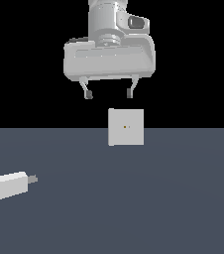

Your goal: Plug the charger into the wall socket.

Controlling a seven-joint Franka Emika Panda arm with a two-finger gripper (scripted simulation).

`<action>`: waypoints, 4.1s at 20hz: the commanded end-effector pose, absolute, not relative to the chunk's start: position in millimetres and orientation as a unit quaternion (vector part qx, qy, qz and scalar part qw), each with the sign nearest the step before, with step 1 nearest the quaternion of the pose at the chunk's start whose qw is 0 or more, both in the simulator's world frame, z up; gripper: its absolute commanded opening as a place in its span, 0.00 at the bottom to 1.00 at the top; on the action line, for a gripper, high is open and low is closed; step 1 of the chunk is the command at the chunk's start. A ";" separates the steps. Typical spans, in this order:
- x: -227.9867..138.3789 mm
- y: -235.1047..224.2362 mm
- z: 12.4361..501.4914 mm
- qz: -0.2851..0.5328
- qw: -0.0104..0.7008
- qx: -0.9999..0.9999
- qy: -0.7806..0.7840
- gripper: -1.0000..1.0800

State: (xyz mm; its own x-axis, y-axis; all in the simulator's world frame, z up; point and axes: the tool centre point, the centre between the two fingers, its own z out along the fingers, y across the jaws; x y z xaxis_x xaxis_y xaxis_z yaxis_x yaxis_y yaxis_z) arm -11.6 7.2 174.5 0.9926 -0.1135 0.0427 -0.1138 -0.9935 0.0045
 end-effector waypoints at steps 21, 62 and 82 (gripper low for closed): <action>-80.2 80.6 112.6 0.025 0.008 0.969 -0.246 0.96; -106.9 155.8 24.8 0.027 0.011 0.921 -0.389 0.96; -106.2 155.7 12.3 0.027 0.011 0.921 -0.389 0.00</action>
State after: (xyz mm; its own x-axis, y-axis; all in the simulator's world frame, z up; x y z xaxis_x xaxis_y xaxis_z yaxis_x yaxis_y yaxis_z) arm -106.2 156.1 12.2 0.6955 -0.7162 0.0581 -0.7174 -0.6967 -0.0004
